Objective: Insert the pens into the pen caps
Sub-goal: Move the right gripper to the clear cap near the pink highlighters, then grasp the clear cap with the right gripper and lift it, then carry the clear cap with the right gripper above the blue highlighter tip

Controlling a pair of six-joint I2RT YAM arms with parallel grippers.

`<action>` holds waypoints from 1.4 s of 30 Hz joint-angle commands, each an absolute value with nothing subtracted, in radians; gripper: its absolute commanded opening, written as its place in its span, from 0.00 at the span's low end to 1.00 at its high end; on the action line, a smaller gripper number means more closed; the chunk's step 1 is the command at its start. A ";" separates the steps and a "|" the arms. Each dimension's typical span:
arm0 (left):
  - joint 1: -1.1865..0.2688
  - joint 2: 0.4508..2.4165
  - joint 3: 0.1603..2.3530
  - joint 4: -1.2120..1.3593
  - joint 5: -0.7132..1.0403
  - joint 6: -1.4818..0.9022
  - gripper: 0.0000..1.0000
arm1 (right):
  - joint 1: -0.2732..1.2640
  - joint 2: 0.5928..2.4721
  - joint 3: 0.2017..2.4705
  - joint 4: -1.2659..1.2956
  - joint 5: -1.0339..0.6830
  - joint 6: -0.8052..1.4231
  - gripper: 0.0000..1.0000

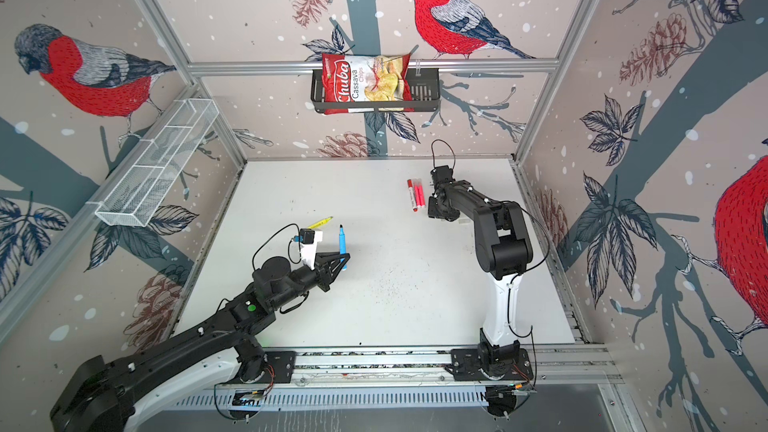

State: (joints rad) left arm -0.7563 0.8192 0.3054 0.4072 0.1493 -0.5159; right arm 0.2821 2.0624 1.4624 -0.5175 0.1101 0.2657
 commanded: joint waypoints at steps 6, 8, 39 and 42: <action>-0.757 0.809 0.308 0.422 0.136 -0.495 0.00 | 0.283 2.106 1.509 -0.588 0.151 0.232 0.40; -0.756 0.803 0.306 0.420 0.135 -0.496 0.00 | 0.284 2.114 1.513 -0.592 0.145 0.226 0.38; -0.867 0.835 0.307 0.548 0.111 -0.521 0.00 | 0.538 1.188 0.950 0.252 -0.742 0.322 0.13; -0.930 0.879 0.314 0.621 0.085 -0.521 0.00 | 0.574 1.112 0.874 0.413 -0.778 0.376 0.11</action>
